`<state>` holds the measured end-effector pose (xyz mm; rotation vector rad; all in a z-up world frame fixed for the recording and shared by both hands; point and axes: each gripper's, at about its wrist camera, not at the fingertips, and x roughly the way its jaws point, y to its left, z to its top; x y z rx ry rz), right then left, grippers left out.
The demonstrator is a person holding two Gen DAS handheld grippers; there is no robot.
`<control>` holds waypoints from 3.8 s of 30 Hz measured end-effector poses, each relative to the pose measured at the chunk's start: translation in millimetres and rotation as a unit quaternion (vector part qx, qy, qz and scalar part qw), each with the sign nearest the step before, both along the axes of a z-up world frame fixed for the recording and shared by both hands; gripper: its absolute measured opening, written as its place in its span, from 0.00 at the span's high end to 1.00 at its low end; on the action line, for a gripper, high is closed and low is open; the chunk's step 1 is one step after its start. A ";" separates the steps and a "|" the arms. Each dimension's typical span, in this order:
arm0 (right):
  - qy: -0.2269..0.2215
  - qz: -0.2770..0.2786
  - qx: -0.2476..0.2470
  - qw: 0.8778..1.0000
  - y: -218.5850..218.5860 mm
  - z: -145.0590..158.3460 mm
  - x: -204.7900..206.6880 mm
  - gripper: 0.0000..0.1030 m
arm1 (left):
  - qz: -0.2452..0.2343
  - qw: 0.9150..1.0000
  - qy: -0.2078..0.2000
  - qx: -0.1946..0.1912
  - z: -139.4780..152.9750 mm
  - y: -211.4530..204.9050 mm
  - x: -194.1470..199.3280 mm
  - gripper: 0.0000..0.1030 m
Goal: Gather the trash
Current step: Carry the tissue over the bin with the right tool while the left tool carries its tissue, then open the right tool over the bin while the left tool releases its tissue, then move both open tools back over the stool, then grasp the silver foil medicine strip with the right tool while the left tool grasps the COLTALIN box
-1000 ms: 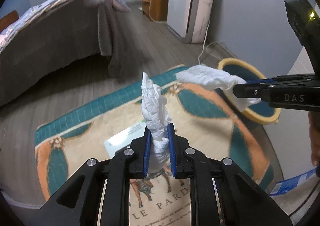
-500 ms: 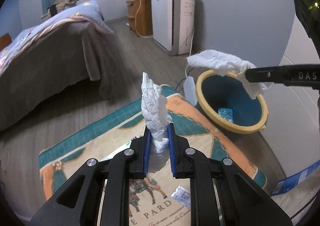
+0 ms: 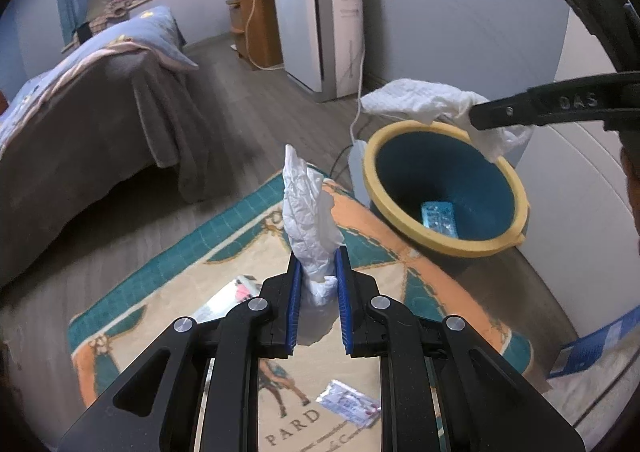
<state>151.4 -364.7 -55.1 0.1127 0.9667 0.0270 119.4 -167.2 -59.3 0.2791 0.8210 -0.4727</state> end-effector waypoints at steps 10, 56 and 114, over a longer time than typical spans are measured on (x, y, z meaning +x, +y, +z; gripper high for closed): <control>0.029 -0.056 0.016 0.998 -63.9 -24.0 16.1 0.74 | -0.056 0.998 0.019 -0.003 -12.1 -52.4 -3.1 0.83; 0.050 0.080 -0.055 0.994 84.9 -39.5 -3.9 0.06 | 0.073 0.997 -0.040 -0.002 30.9 85.0 -31.5 0.07; 0.147 0.107 0.001 0.983 135.2 -100.6 24.1 0.70 | 0.005 0.990 0.056 0.131 -120.8 94.3 52.4 0.07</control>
